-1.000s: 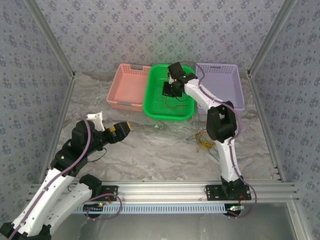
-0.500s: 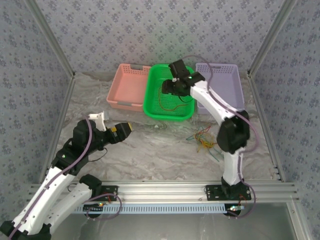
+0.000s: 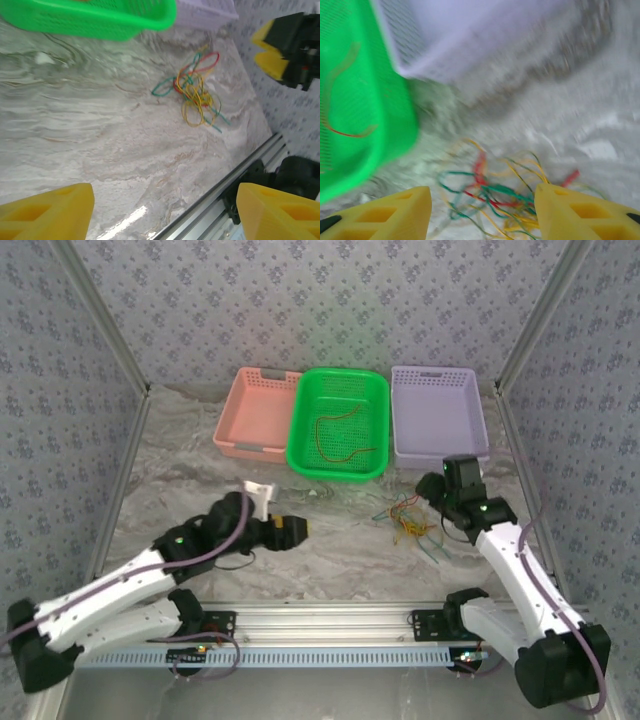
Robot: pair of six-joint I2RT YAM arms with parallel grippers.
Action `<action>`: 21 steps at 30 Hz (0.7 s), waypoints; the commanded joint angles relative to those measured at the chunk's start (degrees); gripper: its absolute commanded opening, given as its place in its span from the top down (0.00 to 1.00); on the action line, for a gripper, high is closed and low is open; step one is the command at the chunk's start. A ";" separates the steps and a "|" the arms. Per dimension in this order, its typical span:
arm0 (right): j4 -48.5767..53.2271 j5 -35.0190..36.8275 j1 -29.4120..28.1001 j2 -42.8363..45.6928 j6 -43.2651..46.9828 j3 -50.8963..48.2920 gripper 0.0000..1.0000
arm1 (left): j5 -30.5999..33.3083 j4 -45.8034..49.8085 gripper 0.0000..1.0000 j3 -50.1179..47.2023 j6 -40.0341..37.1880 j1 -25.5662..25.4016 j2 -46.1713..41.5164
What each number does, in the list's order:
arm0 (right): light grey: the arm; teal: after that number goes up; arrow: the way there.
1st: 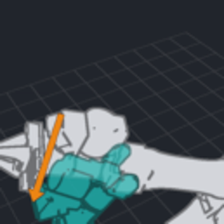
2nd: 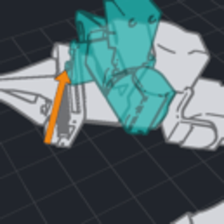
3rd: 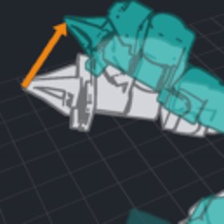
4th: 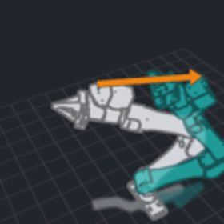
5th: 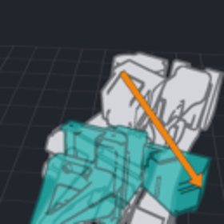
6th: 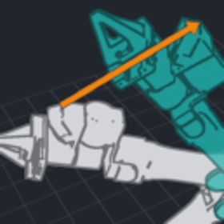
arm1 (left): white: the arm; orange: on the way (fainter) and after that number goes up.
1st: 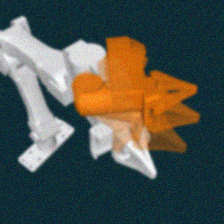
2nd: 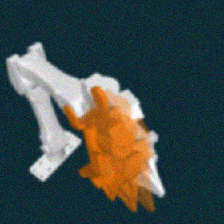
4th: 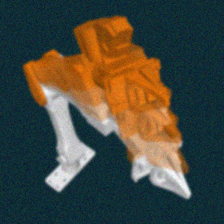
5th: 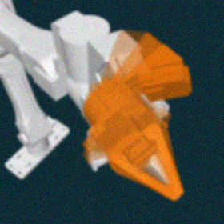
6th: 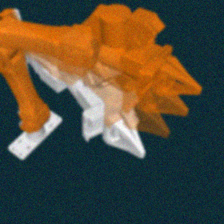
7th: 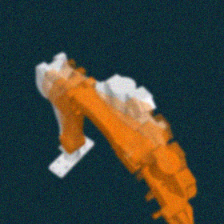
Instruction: Untangle the cables
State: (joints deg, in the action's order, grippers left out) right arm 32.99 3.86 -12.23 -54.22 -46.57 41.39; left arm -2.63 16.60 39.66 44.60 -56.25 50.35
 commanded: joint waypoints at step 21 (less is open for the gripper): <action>-15.70 -7.67 -0.99 -9.36 0.69 -2.30 1.00 | 6.34 -18.77 0.26 5.33 -1.07 -8.23 24.84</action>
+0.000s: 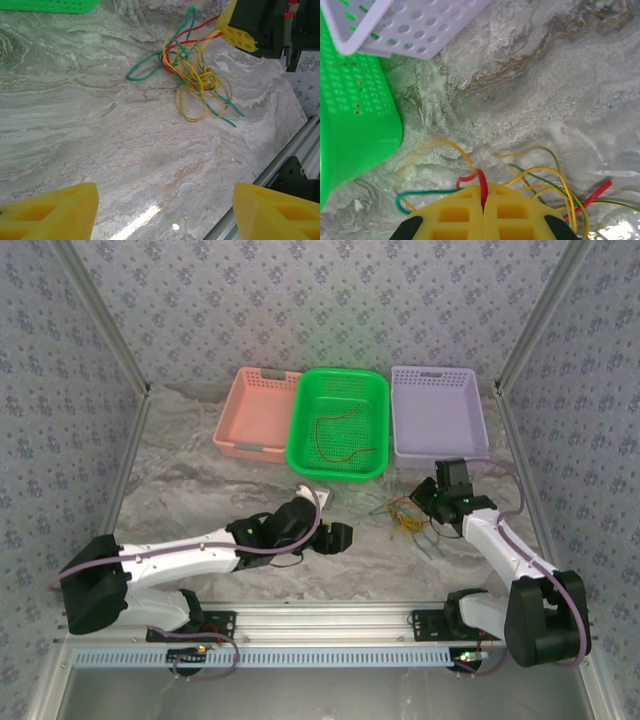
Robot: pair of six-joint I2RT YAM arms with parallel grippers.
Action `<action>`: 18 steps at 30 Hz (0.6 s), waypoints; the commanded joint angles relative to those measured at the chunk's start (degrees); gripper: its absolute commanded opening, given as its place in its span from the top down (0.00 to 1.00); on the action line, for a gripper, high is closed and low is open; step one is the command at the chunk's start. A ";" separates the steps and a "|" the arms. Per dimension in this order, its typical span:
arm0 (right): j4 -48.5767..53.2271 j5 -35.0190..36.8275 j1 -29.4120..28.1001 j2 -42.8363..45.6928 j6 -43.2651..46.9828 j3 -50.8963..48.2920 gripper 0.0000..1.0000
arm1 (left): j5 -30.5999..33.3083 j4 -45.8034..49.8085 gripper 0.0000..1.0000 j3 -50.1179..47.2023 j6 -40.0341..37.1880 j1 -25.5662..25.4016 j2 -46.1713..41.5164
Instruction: Untangle the cables
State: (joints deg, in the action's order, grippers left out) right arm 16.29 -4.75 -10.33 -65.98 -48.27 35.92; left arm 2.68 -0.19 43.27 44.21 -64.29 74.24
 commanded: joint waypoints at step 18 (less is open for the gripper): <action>6.55 11.80 -35.46 -7.65 11.79 24.41 1.00 | 0.72 5.11 0.10 -3.25 -3.52 10.60 -16.73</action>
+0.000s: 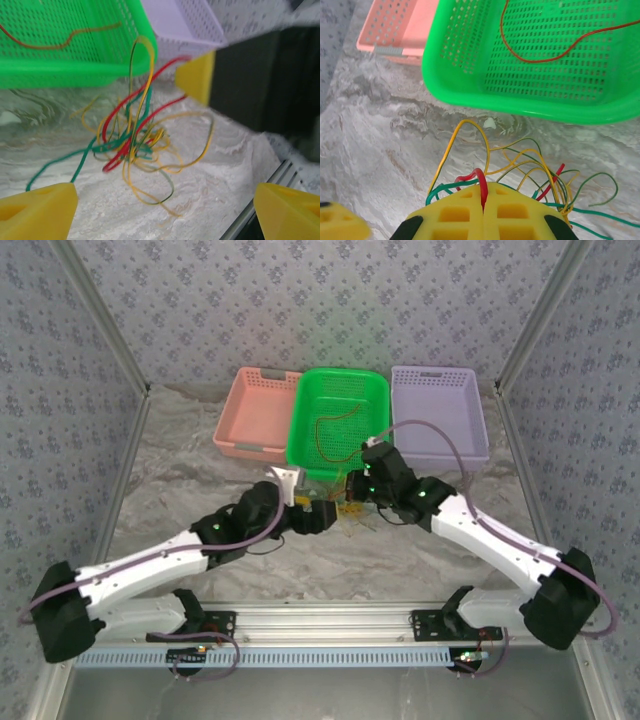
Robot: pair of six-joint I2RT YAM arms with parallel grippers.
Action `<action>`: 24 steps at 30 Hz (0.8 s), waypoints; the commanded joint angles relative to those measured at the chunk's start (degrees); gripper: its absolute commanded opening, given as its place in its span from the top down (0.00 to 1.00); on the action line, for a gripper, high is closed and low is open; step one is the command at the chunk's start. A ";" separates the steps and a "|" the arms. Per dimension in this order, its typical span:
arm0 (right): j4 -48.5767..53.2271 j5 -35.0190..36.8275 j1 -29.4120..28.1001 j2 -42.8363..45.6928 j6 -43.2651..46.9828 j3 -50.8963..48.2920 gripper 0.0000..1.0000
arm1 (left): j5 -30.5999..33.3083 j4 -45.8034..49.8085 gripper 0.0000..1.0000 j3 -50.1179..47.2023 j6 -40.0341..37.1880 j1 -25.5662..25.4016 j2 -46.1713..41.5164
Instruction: Untangle the cables
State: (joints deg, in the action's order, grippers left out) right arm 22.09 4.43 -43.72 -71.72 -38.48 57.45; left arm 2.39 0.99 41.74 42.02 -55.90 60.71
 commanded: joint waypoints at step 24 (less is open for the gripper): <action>-2.39 -1.07 -6.51 -5.62 1.92 4.17 1.00 | -3.87 -0.03 0.56 0.21 -5.44 6.65 7.65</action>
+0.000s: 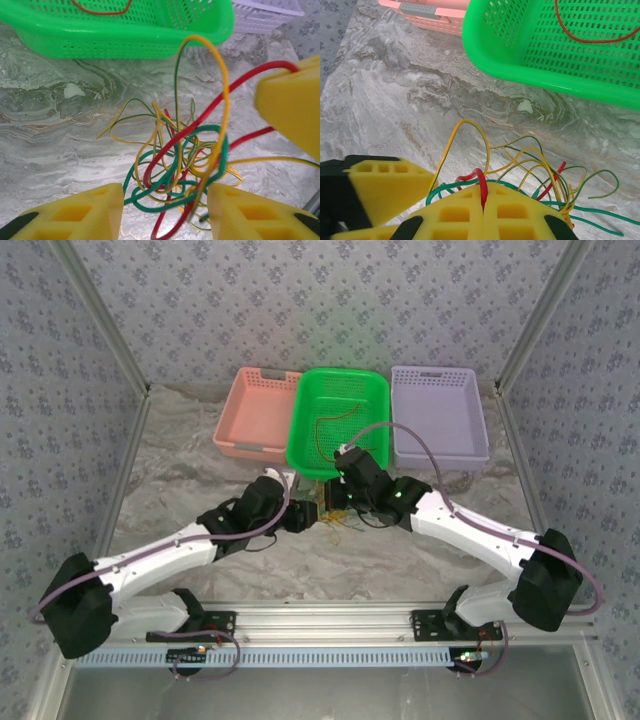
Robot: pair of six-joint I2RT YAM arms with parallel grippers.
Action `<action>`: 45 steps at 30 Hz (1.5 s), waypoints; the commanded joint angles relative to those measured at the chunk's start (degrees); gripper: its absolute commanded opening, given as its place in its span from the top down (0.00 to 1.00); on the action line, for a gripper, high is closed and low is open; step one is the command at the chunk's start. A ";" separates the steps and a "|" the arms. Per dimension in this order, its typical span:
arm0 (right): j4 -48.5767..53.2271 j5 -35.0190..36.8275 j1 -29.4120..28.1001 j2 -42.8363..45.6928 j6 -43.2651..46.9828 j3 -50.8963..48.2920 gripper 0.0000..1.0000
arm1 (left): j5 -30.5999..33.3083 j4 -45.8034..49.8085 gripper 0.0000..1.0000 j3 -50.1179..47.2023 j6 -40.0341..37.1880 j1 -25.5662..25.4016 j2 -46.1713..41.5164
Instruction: Untangle the cables
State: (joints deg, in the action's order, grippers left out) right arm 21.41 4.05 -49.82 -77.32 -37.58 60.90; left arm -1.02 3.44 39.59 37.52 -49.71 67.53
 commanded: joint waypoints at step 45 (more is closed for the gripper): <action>-3.21 -8.63 11.67 11.23 3.57 -7.28 1.00 | 2.22 6.84 0.53 -2.86 6.63 6.92 -10.66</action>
State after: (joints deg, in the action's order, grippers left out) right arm 20.38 -2.92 -36.97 -64.82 -36.45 54.81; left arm 3.66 9.13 33.93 43.07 -43.07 58.76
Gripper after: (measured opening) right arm 0.063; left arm 0.443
